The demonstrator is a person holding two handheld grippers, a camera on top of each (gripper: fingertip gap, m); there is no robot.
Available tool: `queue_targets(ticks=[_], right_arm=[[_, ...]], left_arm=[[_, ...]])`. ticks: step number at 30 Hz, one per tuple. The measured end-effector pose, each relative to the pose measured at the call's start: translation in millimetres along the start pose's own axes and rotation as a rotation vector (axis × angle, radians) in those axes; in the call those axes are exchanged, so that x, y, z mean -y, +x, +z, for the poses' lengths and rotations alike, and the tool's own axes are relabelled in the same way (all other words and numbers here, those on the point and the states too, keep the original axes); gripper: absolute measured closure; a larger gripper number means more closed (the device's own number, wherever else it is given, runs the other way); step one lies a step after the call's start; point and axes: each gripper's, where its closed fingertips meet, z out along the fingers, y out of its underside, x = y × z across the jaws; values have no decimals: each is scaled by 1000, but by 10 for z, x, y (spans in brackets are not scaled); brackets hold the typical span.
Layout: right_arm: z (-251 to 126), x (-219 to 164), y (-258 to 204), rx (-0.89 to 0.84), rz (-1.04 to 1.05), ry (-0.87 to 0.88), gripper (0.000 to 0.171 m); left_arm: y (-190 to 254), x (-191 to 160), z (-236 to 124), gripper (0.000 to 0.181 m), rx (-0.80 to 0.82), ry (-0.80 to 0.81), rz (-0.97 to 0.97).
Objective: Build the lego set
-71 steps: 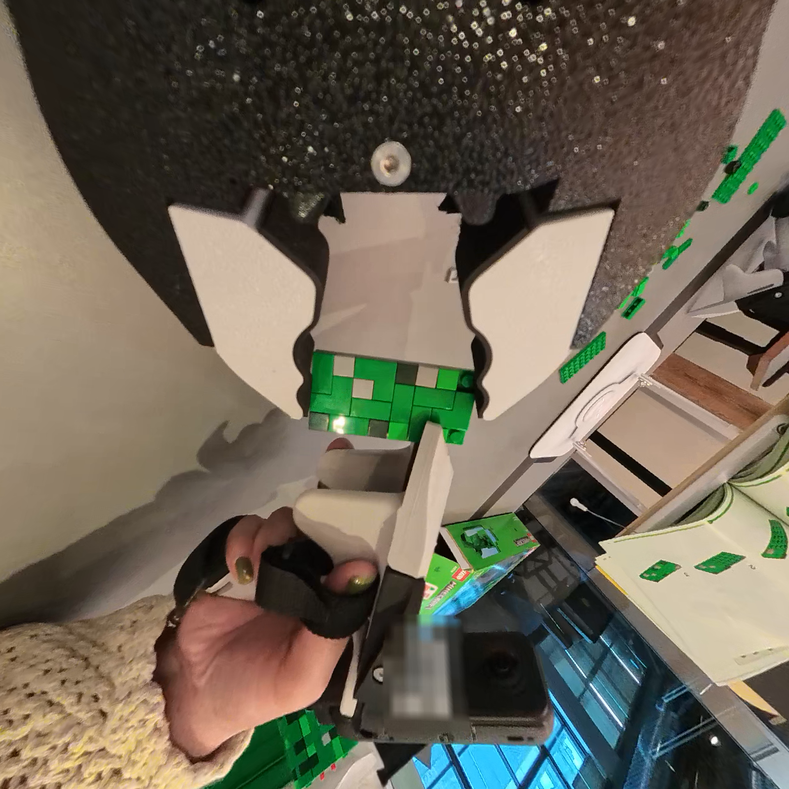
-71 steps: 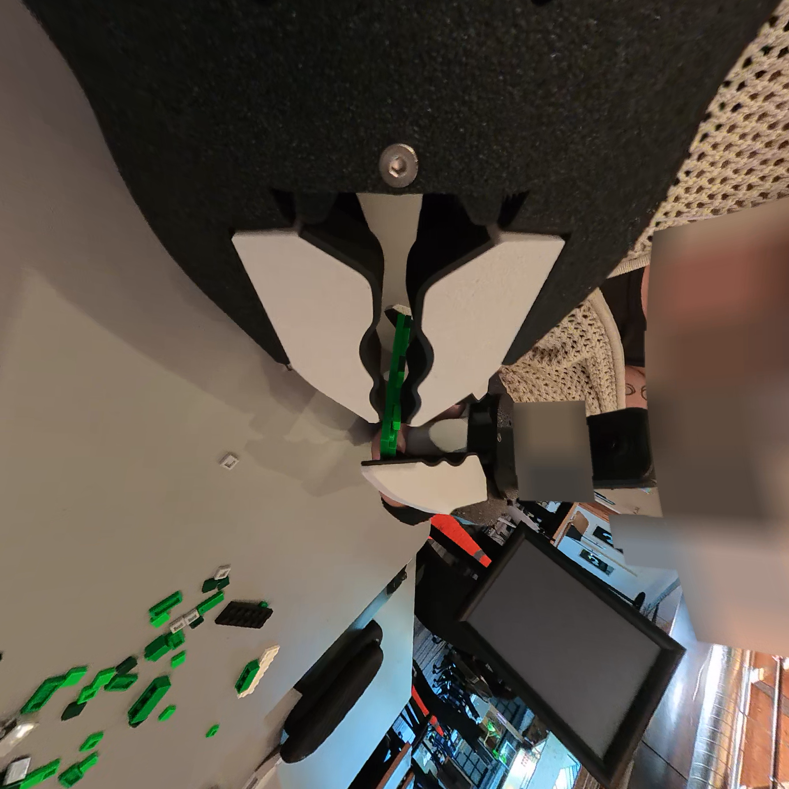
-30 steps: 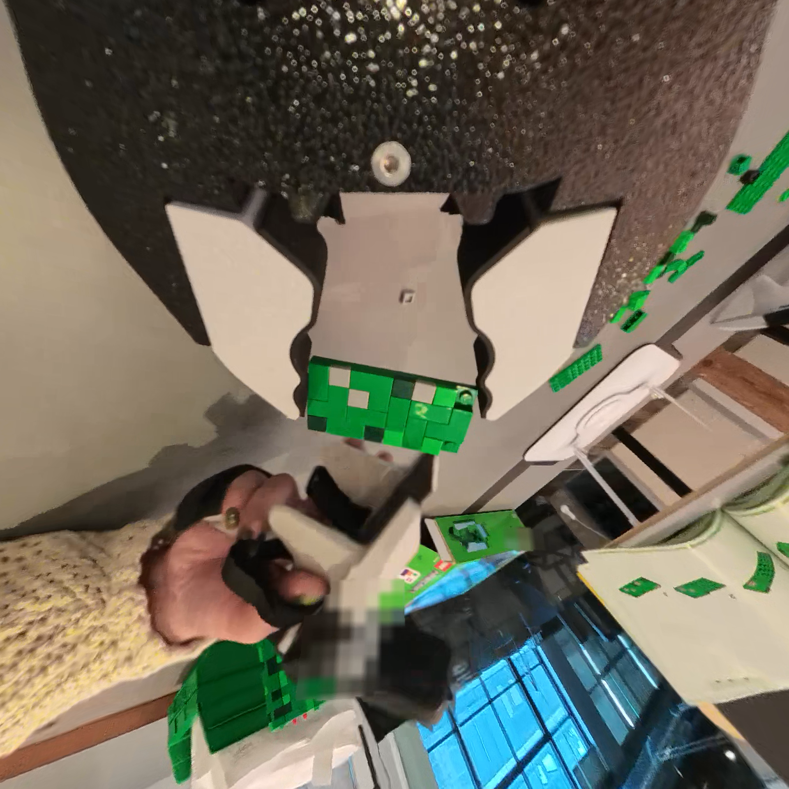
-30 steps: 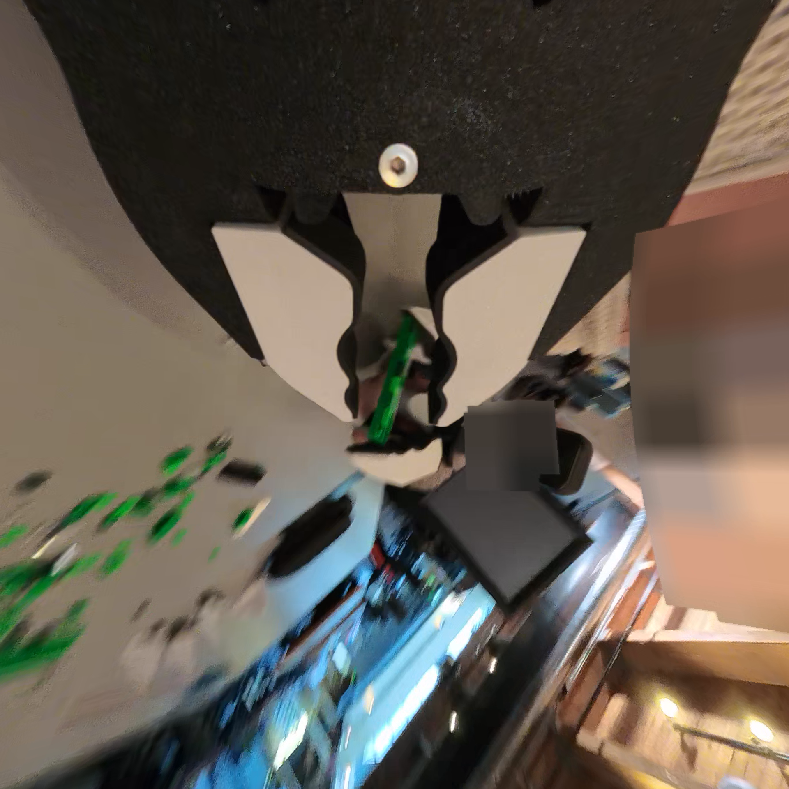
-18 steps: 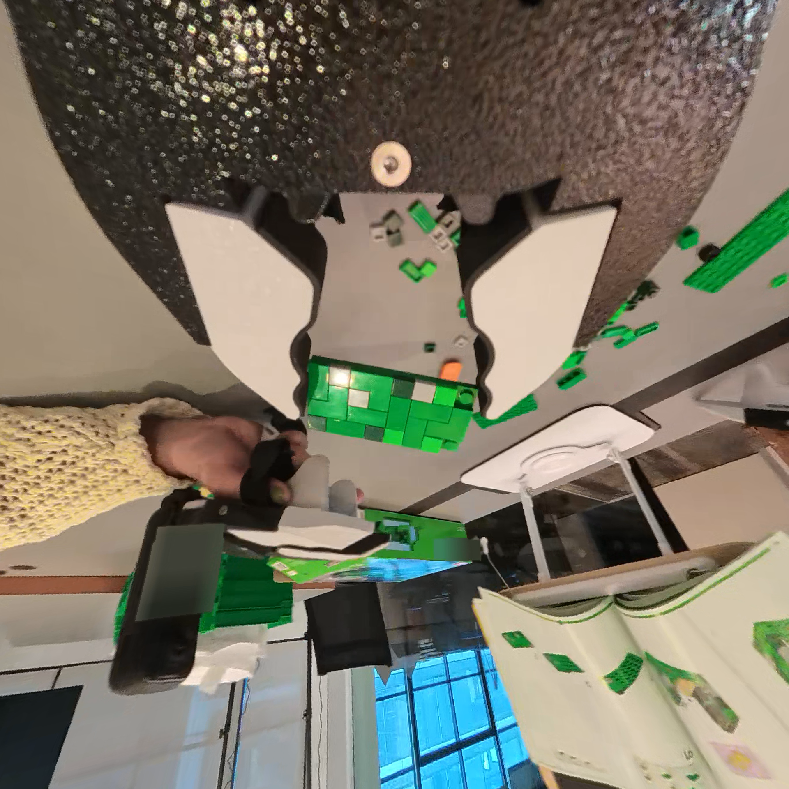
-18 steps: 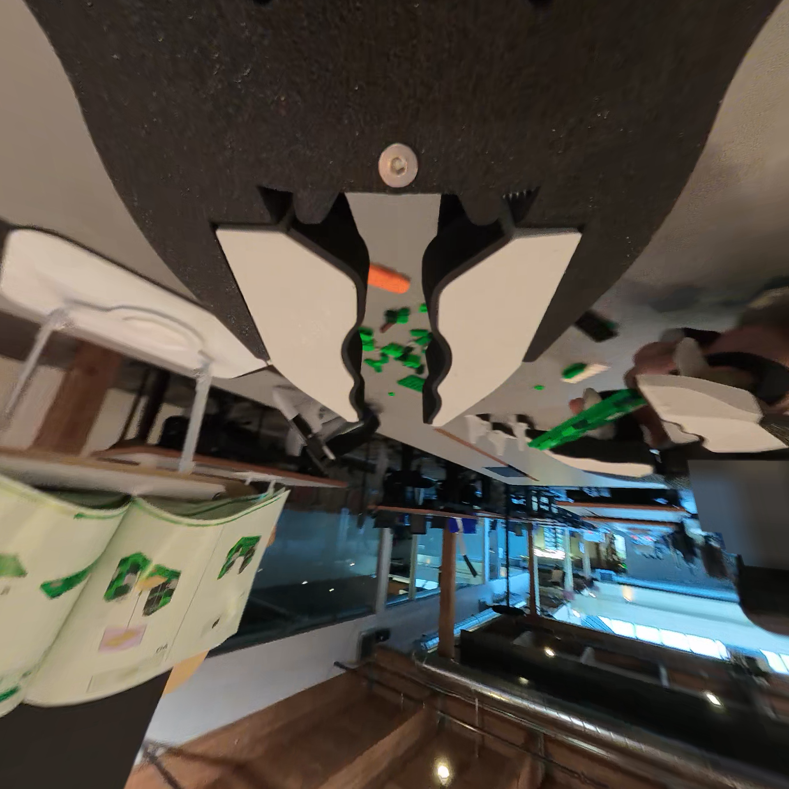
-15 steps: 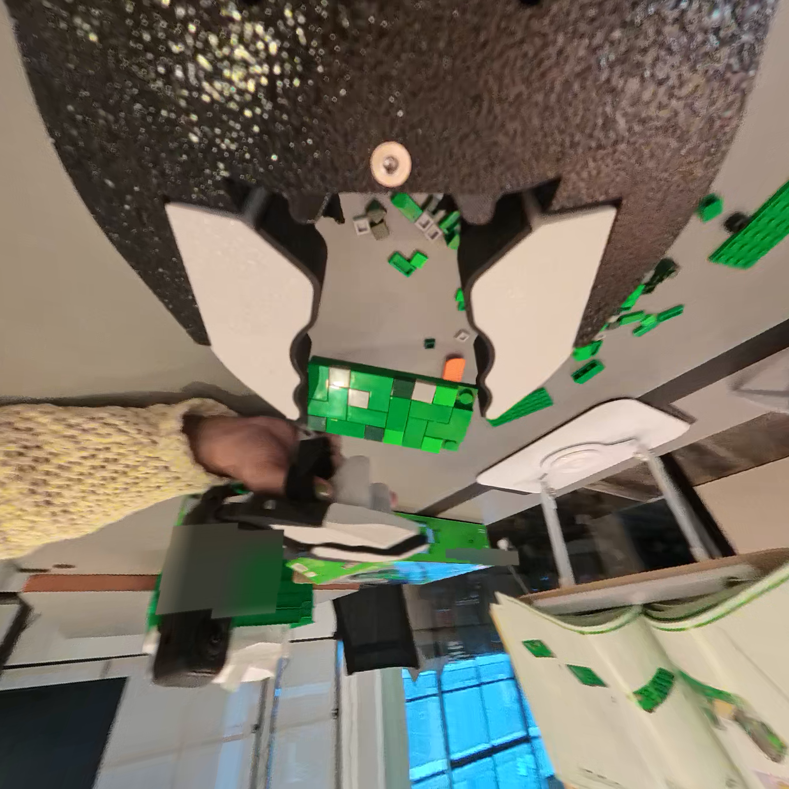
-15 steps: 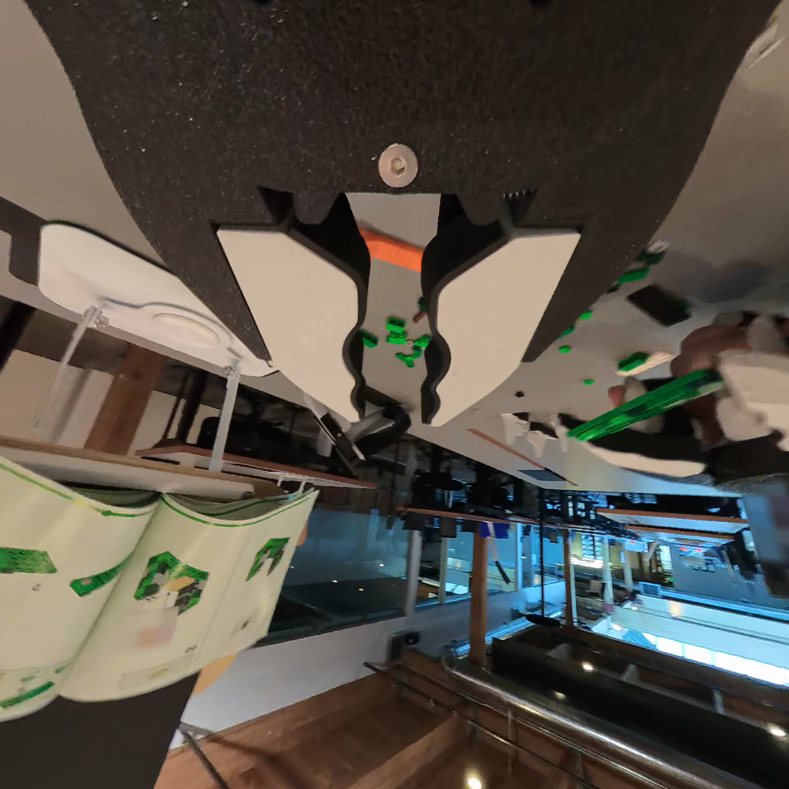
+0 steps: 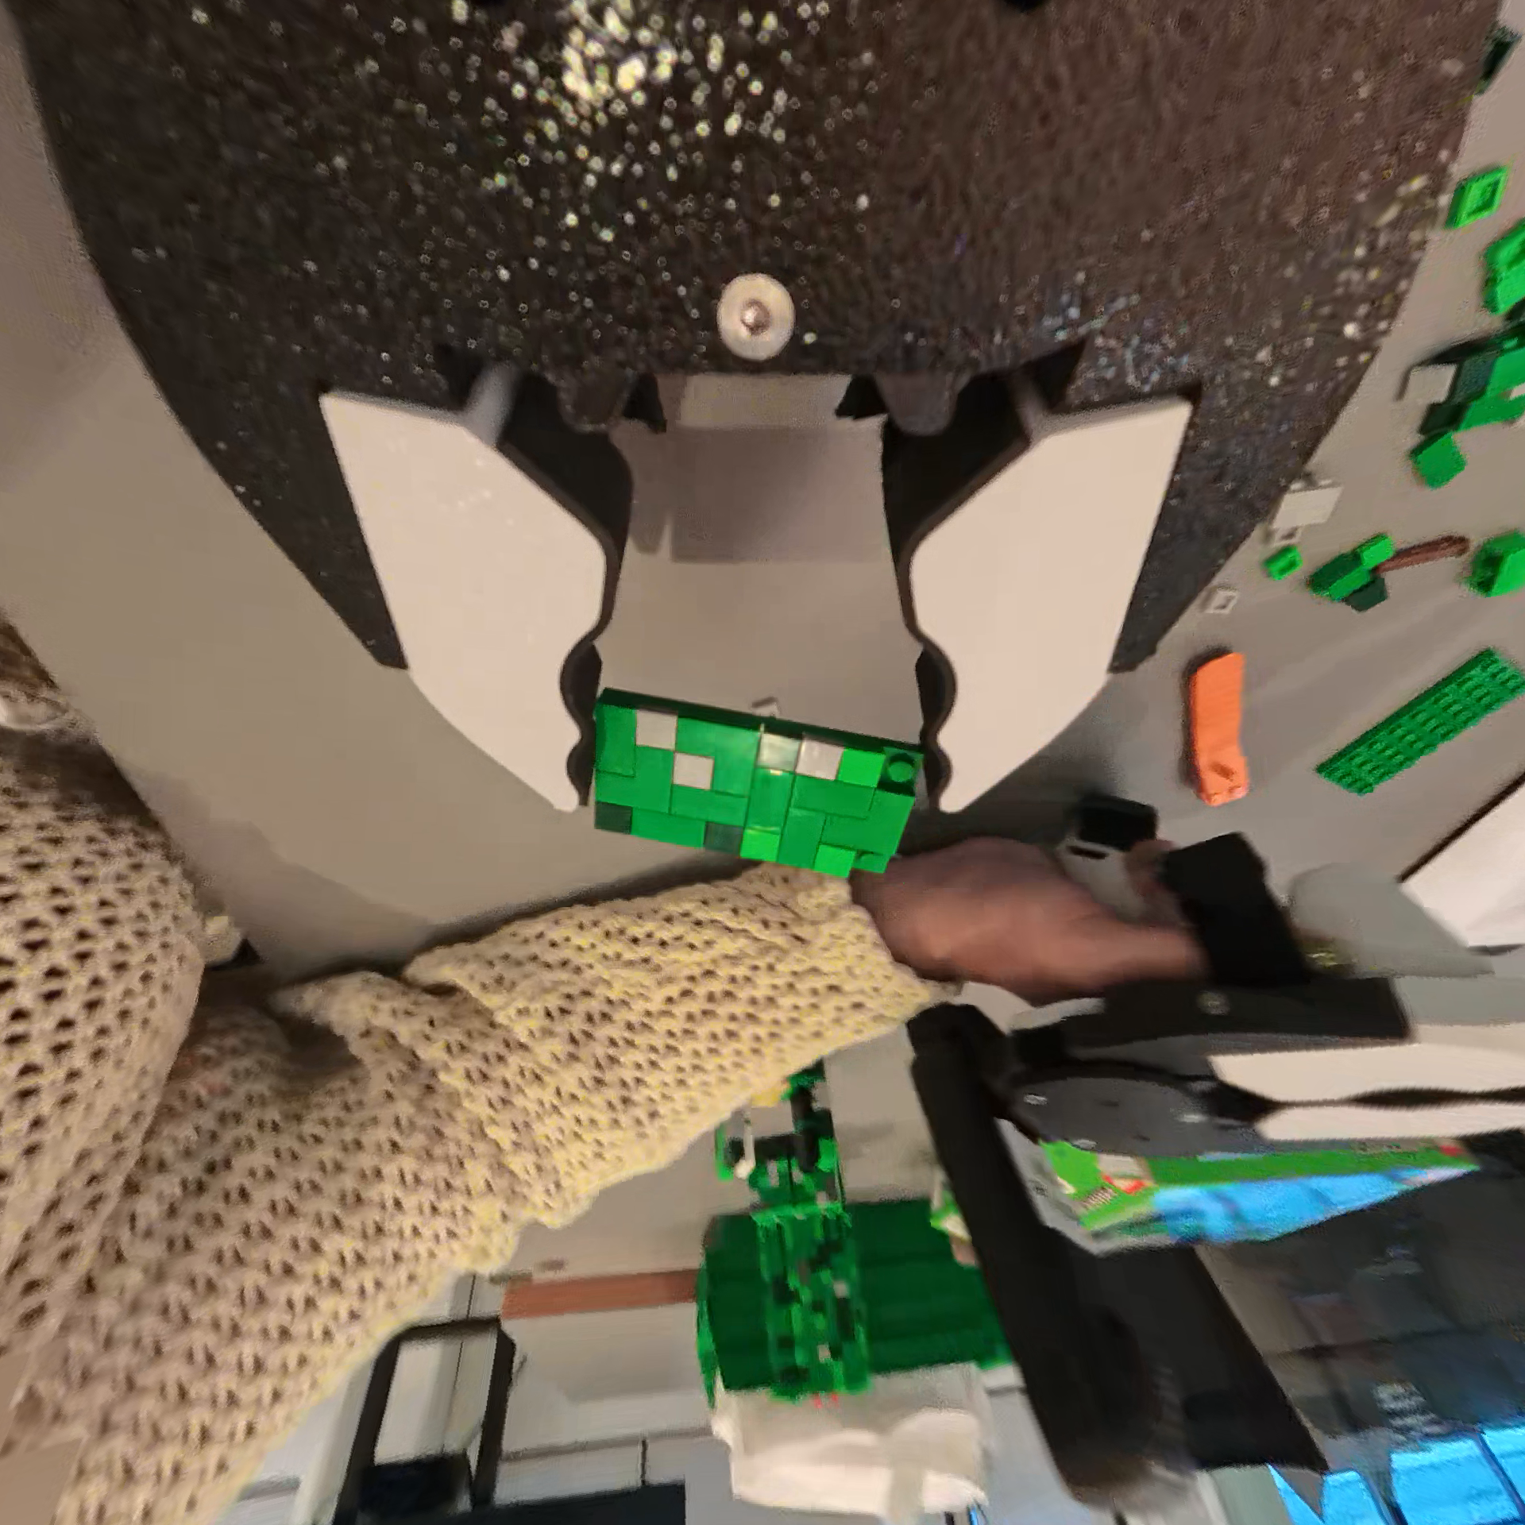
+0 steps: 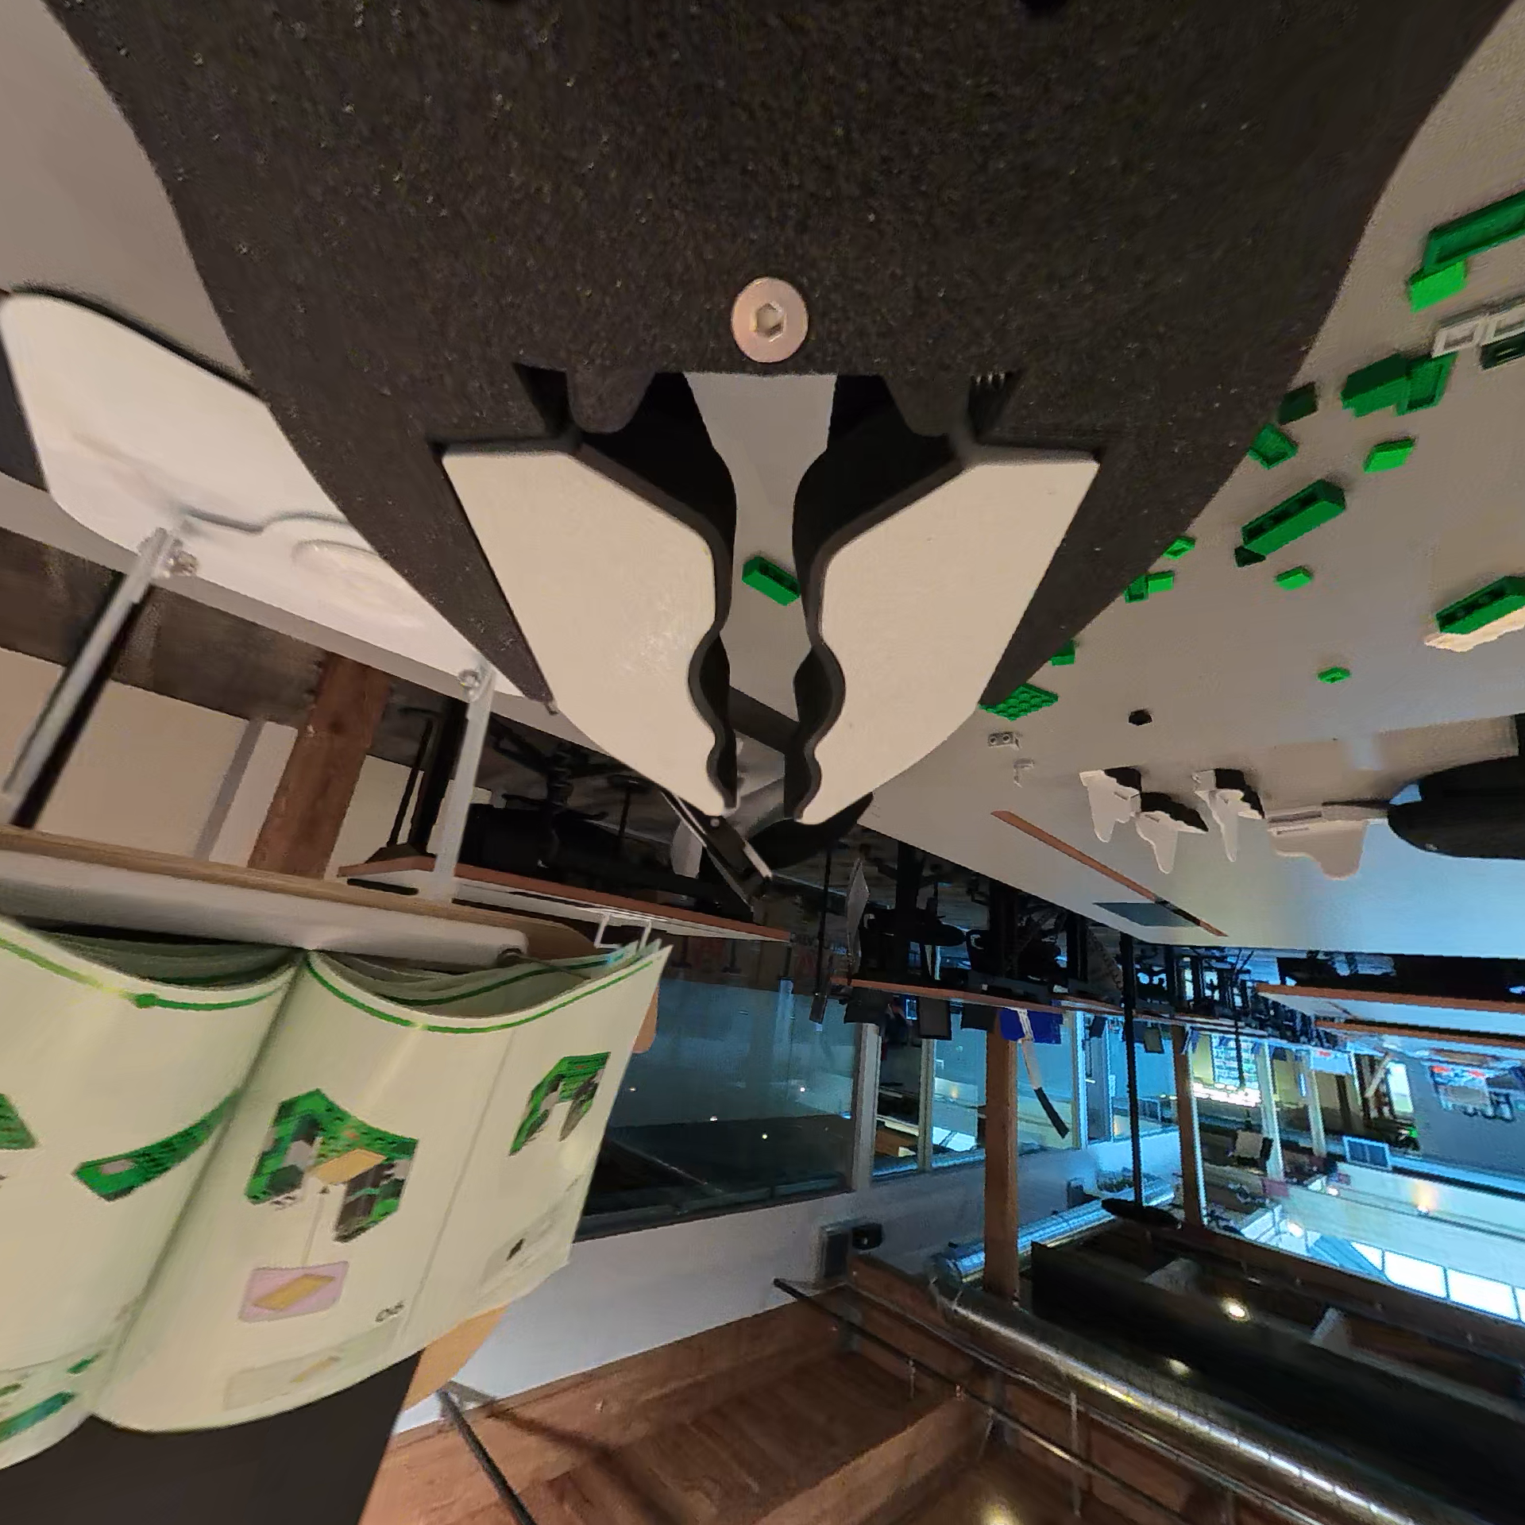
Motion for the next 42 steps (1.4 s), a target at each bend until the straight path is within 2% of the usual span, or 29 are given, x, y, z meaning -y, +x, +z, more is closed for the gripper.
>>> queue_targets(ticks=[9,18,27,32,37,39,42], right_arm=[[87,-26,-19,19,8,1,163],[103,-113,-12,33,58,-52,166],[104,-166,-308,169,-52,-94,166],[-39,-112,-439,211,-140,-102,166],[-294,-296,-718,396,-245,-274,171],[-350,-475,-767,460,-208,-389,170],[-342,-543,-782,505,-137,-461,168]], left_arm=[[264,-243,116,106,-127,-186,-42],[253,-302,132,106,-100,-226,5],[278,-389,120,106,-111,-279,49],[47,-325,-90,106,-54,-212,-21],[126,-330,-224,106,-147,-212,-118],[141,-425,-191,106,-144,-263,-95],[162,-484,-158,106,-143,-297,-77]])
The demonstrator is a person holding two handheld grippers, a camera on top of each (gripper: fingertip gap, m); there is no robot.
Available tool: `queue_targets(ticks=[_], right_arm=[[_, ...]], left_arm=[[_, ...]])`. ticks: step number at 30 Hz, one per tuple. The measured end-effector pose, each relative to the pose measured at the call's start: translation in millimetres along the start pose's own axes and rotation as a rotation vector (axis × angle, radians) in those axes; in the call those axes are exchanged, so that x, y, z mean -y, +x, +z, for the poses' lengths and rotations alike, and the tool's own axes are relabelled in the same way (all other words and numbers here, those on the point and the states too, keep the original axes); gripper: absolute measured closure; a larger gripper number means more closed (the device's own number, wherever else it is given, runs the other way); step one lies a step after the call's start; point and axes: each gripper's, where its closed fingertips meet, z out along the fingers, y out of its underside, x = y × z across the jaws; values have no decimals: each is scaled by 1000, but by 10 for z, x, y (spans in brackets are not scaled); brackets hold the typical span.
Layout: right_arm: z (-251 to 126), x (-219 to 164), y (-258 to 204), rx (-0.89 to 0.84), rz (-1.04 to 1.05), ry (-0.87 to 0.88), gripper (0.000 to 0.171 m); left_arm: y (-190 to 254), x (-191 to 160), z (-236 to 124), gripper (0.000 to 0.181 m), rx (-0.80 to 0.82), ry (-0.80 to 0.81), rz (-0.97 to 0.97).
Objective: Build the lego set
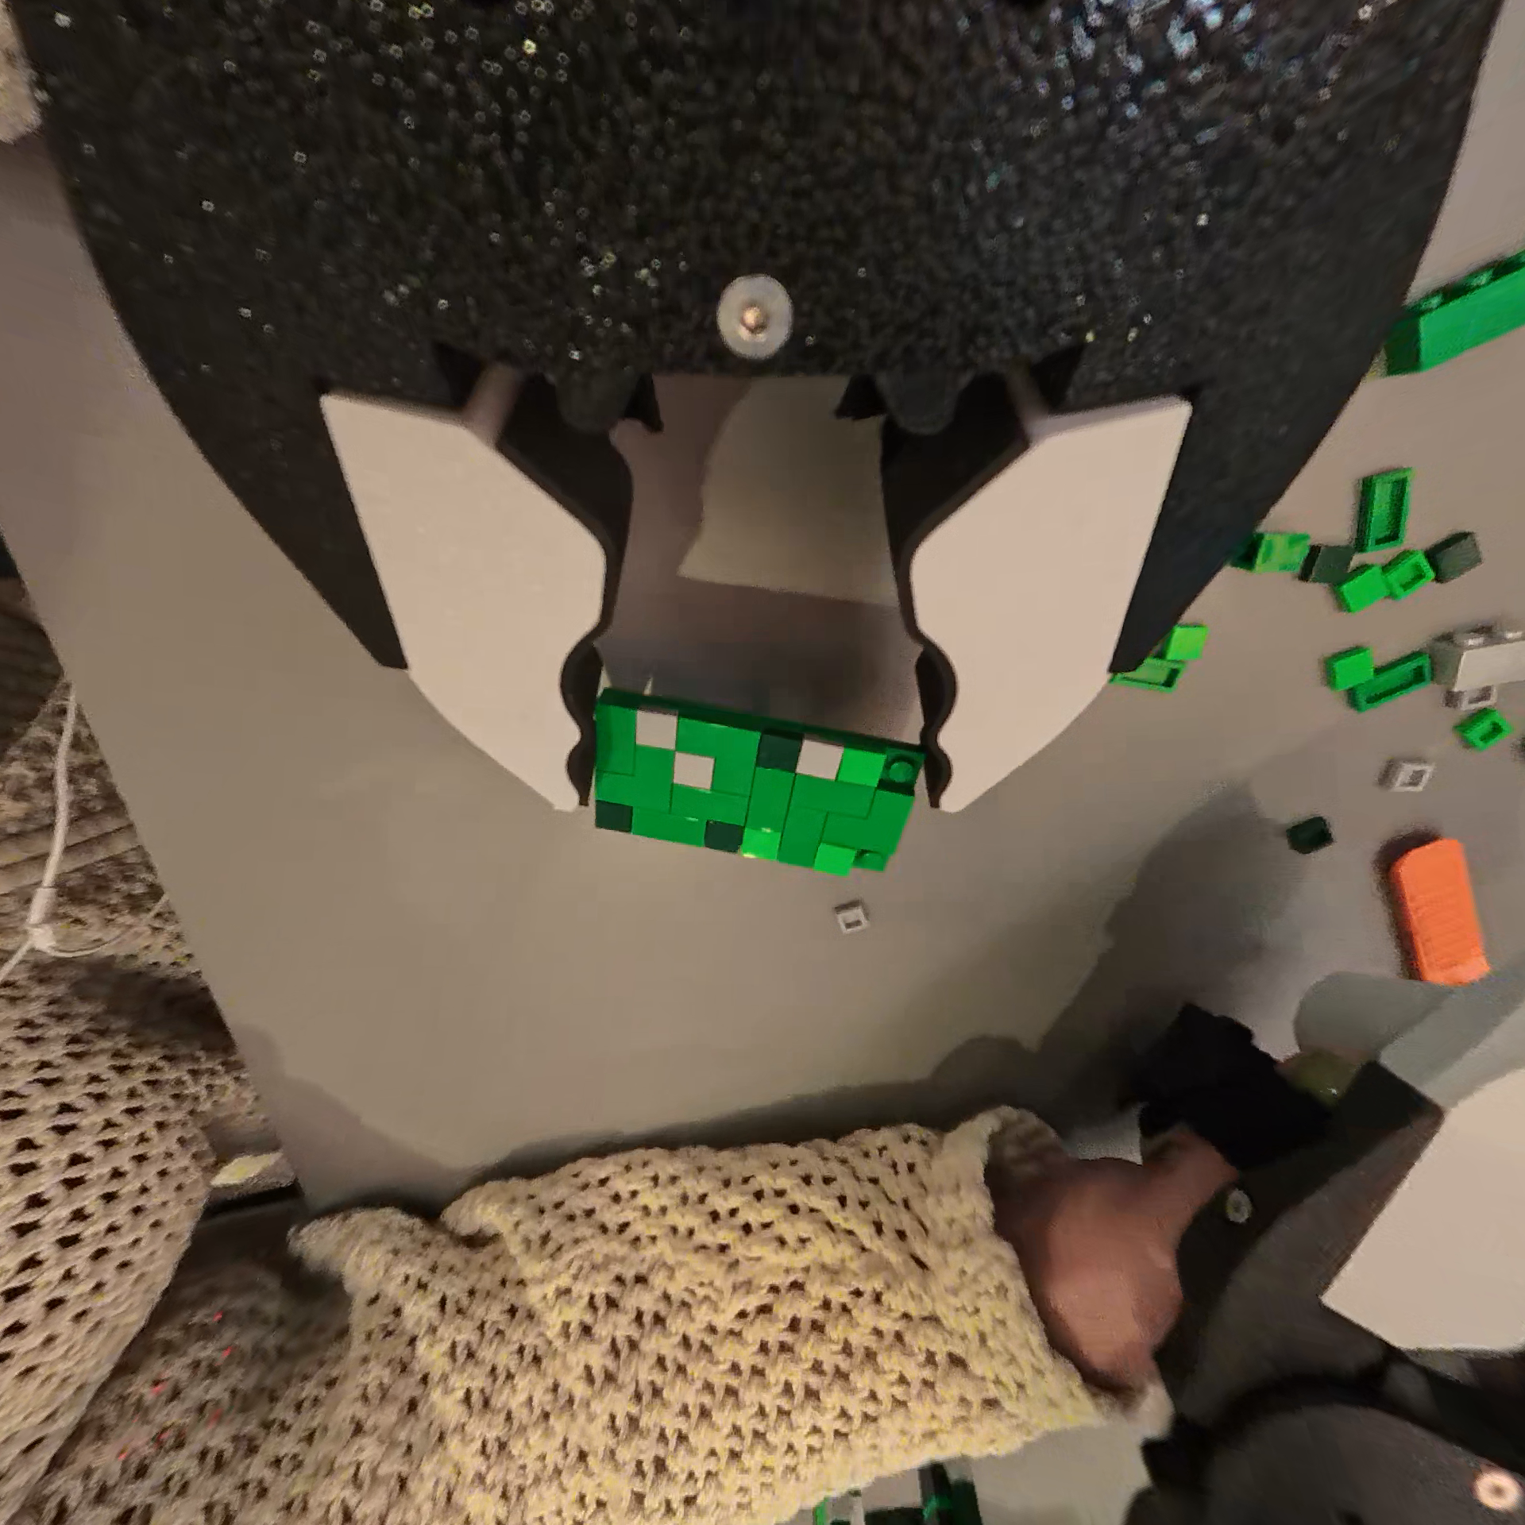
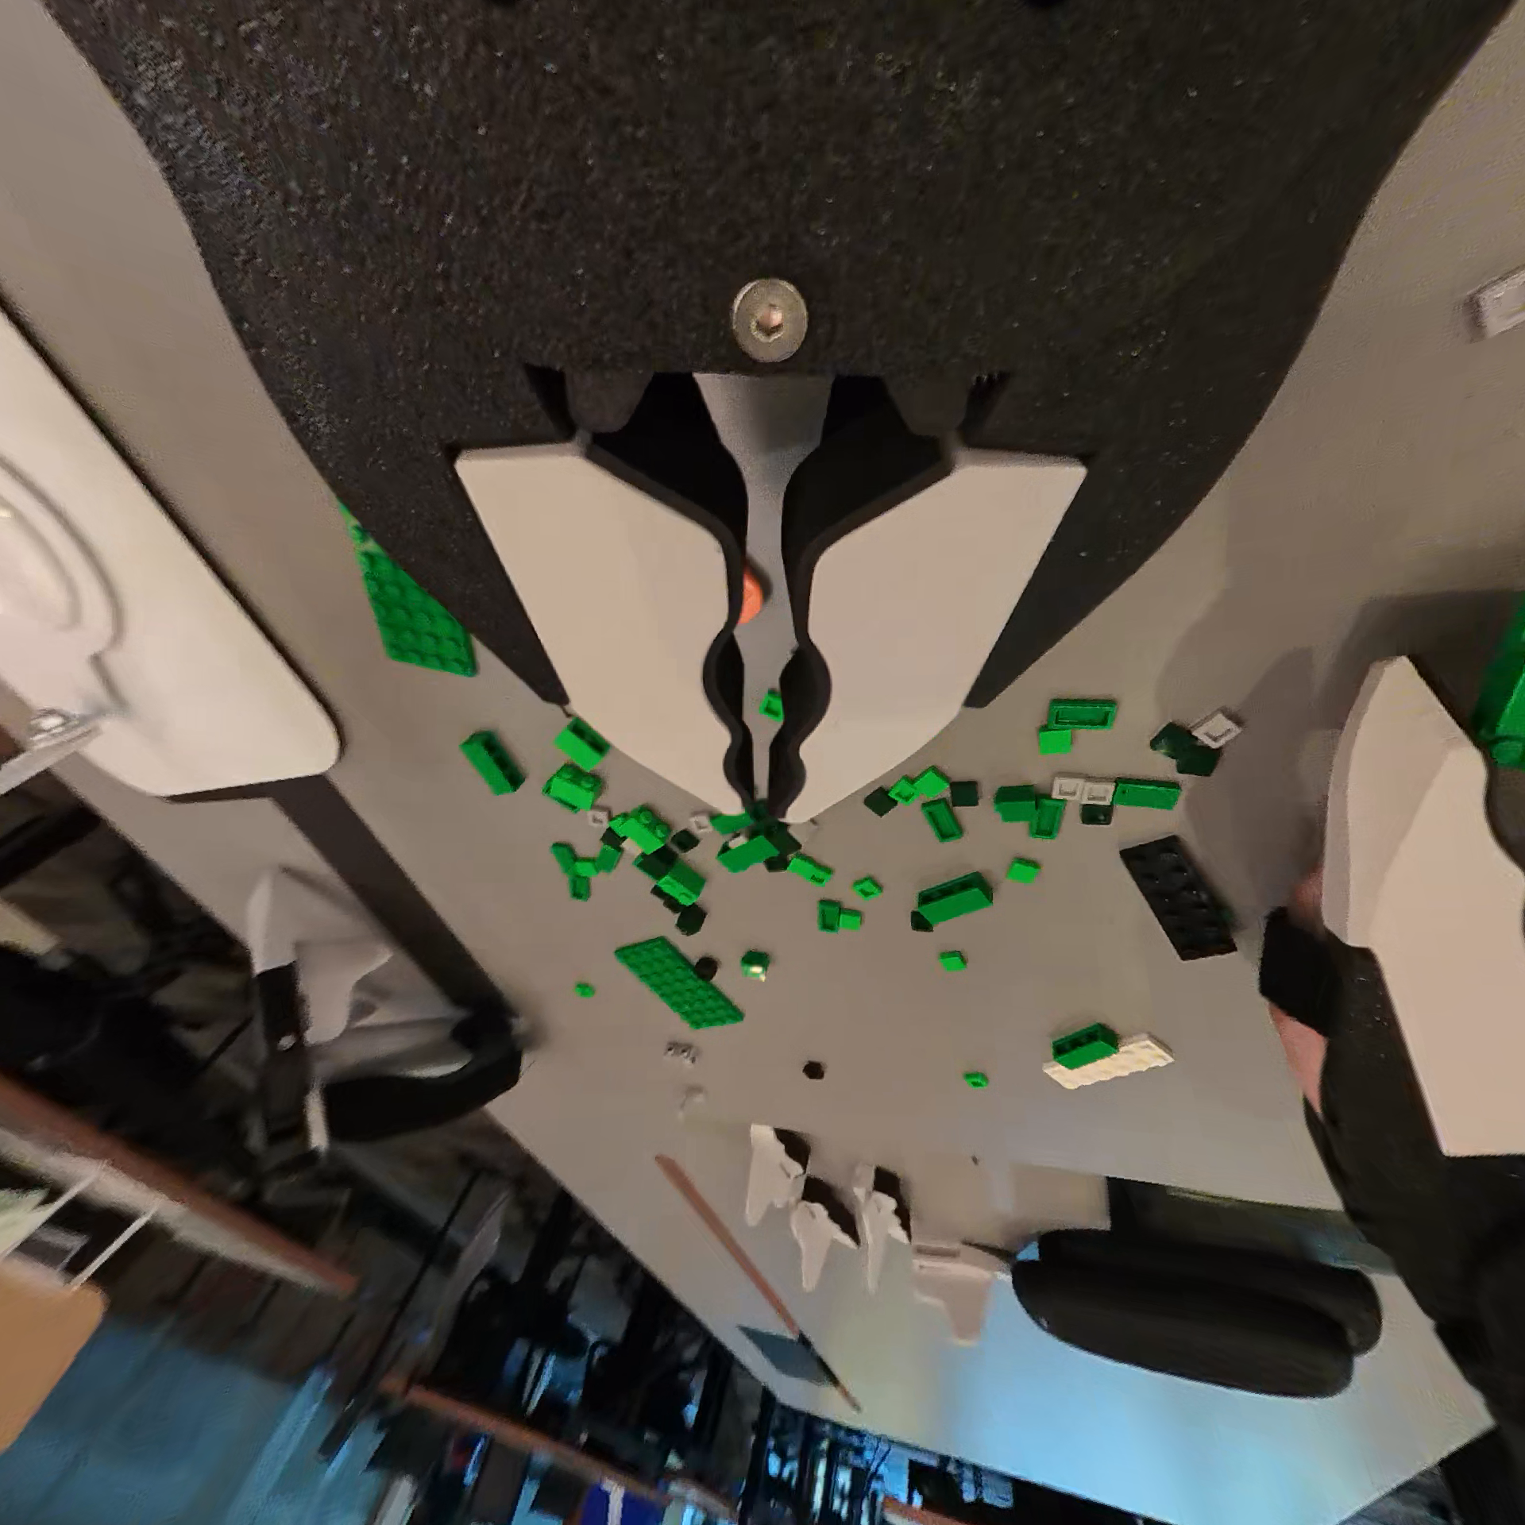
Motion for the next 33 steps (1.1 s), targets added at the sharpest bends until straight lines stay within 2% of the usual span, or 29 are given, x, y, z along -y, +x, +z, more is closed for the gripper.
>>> queue_targets(ticks=[6,12,14,18,25,27,29,31,33], right_arm=[[94,-122,-14,93,105,-100,166],[189,-47,50,39,85,-74,165],[307,-98,-46,75,84,-165,166],[497,-250,-96,36,150,-374,161],[668,-380,-153,-22,236,-574,152],[706,-367,-123,-58,251,-581,149],[727,-373,-108,-69,262,-599,152],[741,-377,-88,-75,237,-606,164],[738,-370,-115,-37,178,-603,165]], left_arm=[[-80,29,-64,106,31,39,-21],[-86,16,-56,106,27,28,-30],[-83,8,-47,106,27,20,-27],[-79,6,-46,106,23,18,-28],[-73,0,-44,106,15,14,-34],[-71,-1,-43,106,13,13,-35],[-70,-3,-44,106,11,12,-37],[-69,-3,-45,106,10,12,-39],[-68,-5,-46,106,8,12,-41]])
